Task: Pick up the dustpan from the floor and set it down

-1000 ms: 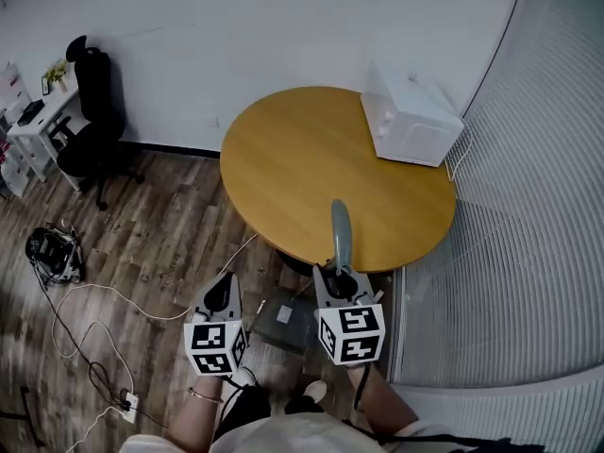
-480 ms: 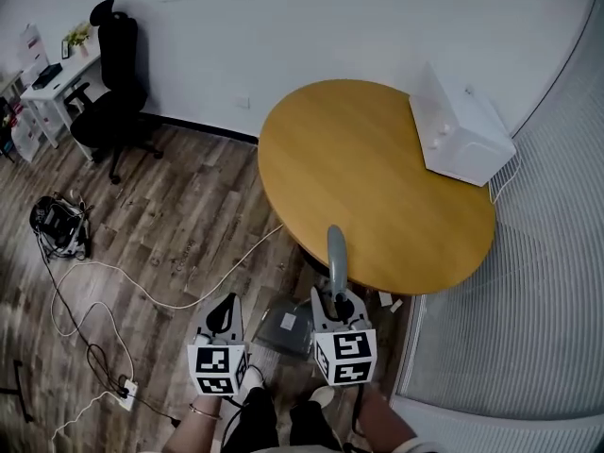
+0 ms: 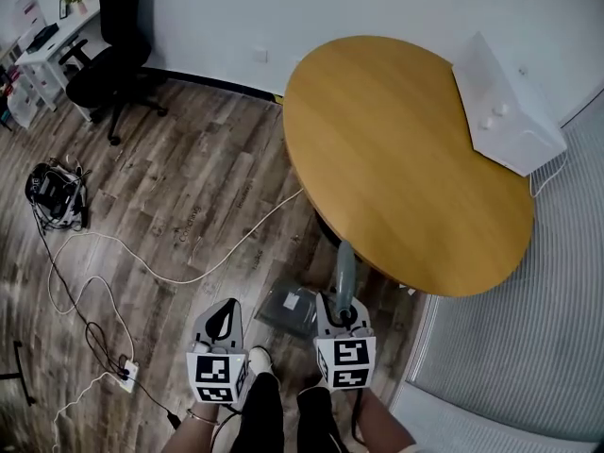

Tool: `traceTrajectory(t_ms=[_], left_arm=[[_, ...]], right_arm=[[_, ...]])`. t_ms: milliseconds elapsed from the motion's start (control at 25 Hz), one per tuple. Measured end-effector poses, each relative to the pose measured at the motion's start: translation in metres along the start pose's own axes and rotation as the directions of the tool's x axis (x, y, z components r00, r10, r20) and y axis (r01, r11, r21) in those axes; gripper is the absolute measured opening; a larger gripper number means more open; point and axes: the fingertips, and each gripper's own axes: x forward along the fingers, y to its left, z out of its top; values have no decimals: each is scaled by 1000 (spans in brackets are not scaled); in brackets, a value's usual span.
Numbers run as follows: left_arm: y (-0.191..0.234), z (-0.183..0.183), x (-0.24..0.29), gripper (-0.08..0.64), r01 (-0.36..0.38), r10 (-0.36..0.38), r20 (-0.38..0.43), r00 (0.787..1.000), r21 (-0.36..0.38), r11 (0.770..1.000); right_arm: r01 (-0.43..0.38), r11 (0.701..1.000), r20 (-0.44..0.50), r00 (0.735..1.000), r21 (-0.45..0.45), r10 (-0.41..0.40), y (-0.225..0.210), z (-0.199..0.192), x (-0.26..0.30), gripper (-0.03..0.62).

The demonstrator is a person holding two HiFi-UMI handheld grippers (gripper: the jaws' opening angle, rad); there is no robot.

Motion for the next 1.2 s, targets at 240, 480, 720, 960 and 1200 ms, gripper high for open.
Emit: traceTrajectory(t_ms=[240, 480, 720, 960, 1200], left_arm=[[16, -23, 18, 17, 0, 0, -20, 1000, -16, 1000], [36, -40, 27, 17, -23, 21, -37, 999, -50, 998], [51, -57, 29, 17, -32, 28, -57, 998, -61, 998], [60, -64, 35, 17, -30, 27, -59, 998, -59, 998], [62, -71, 35, 17, -27, 23, -62, 998, -75, 997]], right_arm=[[14, 1000, -27, 1000, 10, -14, 1, -18, 34, 100], [36, 999, -59, 998, 20, -34, 8, -36, 62, 100], [45, 999, -89, 995, 30, -42, 17, -51, 83, 100], [66, 997, -110, 992, 51, -60, 18, -62, 99, 100], [107, 992, -131, 987, 70, -97, 14, -77, 106, 100]])
